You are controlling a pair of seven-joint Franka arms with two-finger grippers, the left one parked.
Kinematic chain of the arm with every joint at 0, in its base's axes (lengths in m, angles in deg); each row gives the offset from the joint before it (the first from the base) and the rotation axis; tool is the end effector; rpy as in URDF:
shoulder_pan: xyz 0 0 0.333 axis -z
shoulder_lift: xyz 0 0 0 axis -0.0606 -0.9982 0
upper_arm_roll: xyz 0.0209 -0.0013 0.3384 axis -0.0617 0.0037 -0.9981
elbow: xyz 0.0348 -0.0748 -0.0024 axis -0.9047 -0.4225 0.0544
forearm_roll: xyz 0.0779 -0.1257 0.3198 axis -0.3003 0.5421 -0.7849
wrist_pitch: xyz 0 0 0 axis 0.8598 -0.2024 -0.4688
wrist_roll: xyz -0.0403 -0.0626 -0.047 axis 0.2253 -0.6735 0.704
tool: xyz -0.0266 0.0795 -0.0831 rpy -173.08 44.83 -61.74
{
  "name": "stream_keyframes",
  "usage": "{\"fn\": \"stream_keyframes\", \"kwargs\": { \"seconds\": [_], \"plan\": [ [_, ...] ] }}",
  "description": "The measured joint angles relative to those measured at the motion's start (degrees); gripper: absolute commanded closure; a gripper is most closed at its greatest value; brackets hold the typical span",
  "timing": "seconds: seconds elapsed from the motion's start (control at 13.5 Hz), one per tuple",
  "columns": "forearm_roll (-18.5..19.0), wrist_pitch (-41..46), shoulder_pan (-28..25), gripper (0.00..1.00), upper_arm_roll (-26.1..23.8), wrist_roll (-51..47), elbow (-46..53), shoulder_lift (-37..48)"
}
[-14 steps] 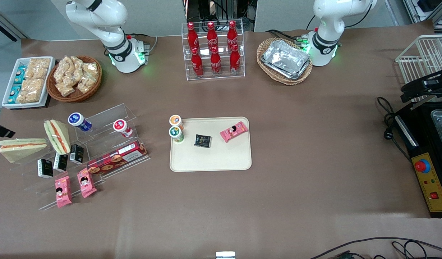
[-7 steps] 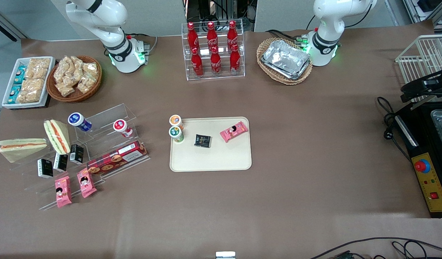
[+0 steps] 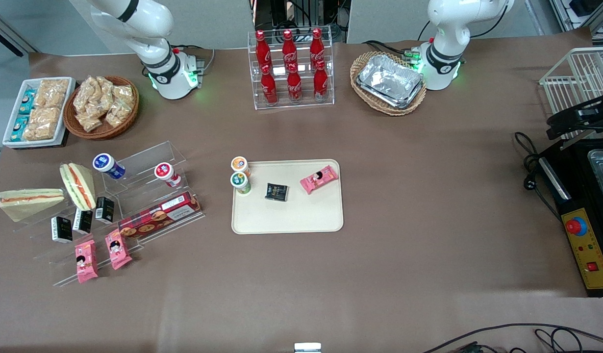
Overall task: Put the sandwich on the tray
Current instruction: 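Close the right gripper on the wrapped sandwich and lift it from the rack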
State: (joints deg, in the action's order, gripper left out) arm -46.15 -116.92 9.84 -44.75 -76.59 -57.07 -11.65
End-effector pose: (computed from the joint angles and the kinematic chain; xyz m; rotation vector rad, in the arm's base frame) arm 0.5314 -0.2838 0.4919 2.7034 -1.5163 -0.0287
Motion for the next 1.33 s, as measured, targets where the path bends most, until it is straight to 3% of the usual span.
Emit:
{"fn": "stream_keyframes", "kwargs": {
  "seconds": [0.81, 0.89, 1.11, 1.19, 1.33],
  "plan": [
    [-0.51, -15.62, 0.74, 0.0, 0.01, -1.99, -11.11, -0.91],
    [-0.51, -16.34, 0.74, 0.04, 0.01, -1.99, -11.45, -1.09],
    [-0.51, -17.93, 0.74, 0.31, 0.0, -2.0, -11.68, -1.84],
    [-0.51, -18.29, 0.74, 0.63, 0.0, -1.97, -11.68, -2.03],
    [-0.51, -18.88, 0.74, 0.85, 0.0, -1.58, -11.68, -2.25]
  ]
}}
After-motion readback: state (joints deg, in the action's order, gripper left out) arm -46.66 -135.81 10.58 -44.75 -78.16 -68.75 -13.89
